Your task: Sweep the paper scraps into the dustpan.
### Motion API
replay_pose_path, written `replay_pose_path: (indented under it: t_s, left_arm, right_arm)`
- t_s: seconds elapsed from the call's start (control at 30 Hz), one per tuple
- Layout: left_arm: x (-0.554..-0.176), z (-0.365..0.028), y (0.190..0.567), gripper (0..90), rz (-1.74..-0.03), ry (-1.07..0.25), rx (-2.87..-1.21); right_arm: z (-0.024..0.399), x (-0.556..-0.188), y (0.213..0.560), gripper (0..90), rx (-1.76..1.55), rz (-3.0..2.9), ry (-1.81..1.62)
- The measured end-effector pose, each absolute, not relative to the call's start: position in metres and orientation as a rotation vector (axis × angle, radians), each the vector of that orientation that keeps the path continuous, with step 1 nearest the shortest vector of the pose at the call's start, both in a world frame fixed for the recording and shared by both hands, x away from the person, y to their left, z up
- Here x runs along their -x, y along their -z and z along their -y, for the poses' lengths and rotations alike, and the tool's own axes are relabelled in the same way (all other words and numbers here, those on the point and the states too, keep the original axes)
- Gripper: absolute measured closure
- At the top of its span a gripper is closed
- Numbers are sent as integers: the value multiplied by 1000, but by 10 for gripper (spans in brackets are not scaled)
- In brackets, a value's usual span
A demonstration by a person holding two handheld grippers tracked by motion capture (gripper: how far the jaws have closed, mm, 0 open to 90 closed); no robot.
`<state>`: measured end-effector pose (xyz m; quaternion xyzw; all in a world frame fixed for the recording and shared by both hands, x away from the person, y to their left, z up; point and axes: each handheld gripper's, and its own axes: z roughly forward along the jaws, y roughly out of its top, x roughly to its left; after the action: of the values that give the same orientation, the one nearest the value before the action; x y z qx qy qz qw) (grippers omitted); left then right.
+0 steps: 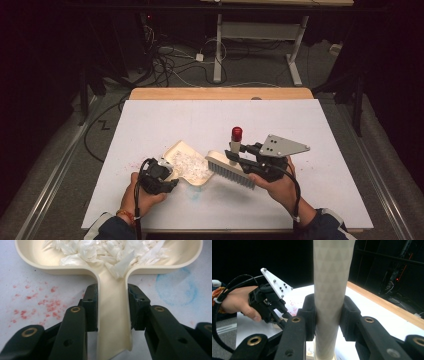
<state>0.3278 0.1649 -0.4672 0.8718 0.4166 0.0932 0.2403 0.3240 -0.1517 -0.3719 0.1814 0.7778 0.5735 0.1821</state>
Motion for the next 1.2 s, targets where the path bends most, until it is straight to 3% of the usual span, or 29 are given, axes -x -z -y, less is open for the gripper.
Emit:
replay_pose_path:
  t_s: [0.23,0.6,1.2]
  left_arm:
    - [-328,-167,468,635,-1138,-253,-2383]
    - [-327,-169,468,635,-1131,-253,-2387]
    - [-328,-178,469,634,-1184,-254,-2343]
  right_arm:
    - [142,-331,391,705,-541,-2263,-1546]
    - [150,-316,362,704,-472,-2172,-1631]
    - [182,-317,350,705,-531,-2129,-1605]
